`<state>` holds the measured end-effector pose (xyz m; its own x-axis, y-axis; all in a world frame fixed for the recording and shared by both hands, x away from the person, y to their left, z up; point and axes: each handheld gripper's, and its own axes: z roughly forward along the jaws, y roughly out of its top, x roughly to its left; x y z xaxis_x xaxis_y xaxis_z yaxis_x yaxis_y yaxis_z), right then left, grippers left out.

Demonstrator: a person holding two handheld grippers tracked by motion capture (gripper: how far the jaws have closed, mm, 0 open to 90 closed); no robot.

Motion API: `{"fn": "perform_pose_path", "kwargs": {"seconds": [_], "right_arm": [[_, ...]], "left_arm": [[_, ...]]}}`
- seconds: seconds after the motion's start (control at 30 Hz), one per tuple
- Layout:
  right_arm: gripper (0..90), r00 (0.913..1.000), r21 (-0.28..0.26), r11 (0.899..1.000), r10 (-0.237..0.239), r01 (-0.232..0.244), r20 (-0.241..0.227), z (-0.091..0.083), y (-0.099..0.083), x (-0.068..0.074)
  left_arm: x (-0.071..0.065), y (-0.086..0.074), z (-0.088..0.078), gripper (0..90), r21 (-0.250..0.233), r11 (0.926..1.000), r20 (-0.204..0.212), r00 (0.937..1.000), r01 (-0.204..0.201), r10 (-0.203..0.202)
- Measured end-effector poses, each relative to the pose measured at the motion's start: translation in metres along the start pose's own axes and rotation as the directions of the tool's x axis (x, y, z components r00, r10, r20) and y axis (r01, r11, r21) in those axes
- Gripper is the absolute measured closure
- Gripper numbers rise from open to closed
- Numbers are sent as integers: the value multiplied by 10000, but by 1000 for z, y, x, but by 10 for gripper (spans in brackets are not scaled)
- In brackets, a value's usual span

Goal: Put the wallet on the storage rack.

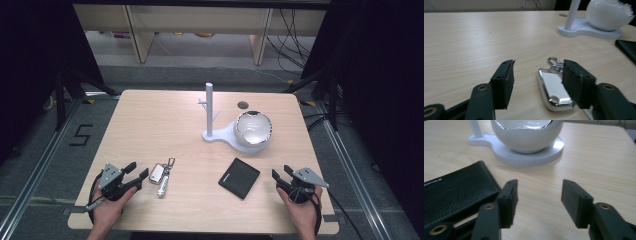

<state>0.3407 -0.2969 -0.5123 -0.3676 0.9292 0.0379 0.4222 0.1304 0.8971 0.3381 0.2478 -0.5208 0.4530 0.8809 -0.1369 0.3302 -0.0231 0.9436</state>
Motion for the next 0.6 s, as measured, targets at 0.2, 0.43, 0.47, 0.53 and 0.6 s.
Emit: {"fn": "perform_pose_path", "kwargs": {"seconds": [0.2, 0.43, 0.47, 0.53, 0.6], "right_arm": [[587, 9983, 986, 9947, -240, 291, -525, 6, 8, -1], [657, 9897, 2482, 9629, -778, 1057, -1199, 15, 44, 7], [656, 9865, 2658, 9574, -761, 1130, -1454, 18, 49, 7], [646, 9816, 2672, 9527, -1039, 1444, -1601, 20, 53, 7], [657, 9763, 3044, 9352, -1333, 1809, -1705, 24, 65, 11]], "left_arm": [[-30, 23, -3, 635, 80, 9988, 1295, 9905, -483, 468], [-84, 28, 22, 839, 1619, 9731, 3393, 9352, -1641, 1013], [-91, 28, 26, 856, 1792, 9653, 3658, 9237, -1897, 1136], [-98, 29, 29, 886, 1858, 9601, 3899, 9125, -2092, 1234], [-113, 30, 38, 893, 1891, 9483, 4251, 8918, -2548, 1548]]}}
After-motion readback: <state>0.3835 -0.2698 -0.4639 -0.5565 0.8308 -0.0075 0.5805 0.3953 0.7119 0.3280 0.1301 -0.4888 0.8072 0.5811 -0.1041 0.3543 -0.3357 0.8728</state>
